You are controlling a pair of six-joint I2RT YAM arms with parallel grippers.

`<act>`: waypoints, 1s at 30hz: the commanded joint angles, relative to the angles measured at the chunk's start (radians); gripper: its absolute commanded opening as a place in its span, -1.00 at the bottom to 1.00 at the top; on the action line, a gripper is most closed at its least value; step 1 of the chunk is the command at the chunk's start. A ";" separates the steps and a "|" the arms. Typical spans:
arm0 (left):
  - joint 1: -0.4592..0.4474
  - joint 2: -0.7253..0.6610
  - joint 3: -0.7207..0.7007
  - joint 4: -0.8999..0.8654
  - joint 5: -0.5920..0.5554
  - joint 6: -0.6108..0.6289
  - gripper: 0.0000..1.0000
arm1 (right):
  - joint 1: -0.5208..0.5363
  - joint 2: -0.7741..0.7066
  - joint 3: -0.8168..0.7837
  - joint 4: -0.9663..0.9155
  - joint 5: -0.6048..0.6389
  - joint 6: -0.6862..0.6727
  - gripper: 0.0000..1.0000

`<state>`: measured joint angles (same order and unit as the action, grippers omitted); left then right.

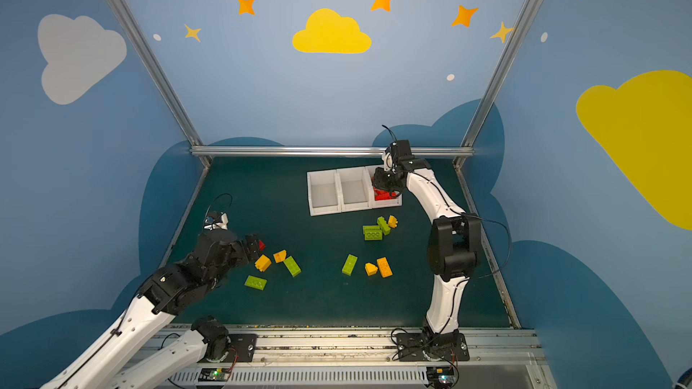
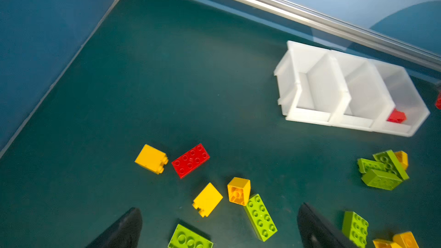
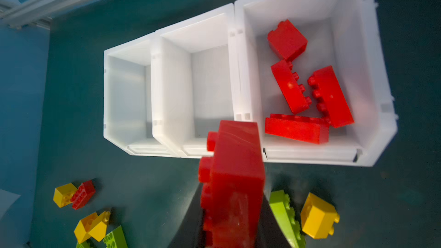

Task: Sort the legos into containers by color
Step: Place the lego in the container.

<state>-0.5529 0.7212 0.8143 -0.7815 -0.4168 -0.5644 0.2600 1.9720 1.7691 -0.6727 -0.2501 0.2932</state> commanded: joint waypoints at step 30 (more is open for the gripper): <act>0.290 0.215 0.016 -0.047 0.351 0.005 1.00 | -0.048 0.146 0.240 -0.119 0.074 -0.115 0.25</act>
<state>-0.2802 0.9142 0.8135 -0.8234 -0.0994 -0.5785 0.2108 2.2036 2.0415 -0.8036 -0.1753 0.1825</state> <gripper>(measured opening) 0.998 0.620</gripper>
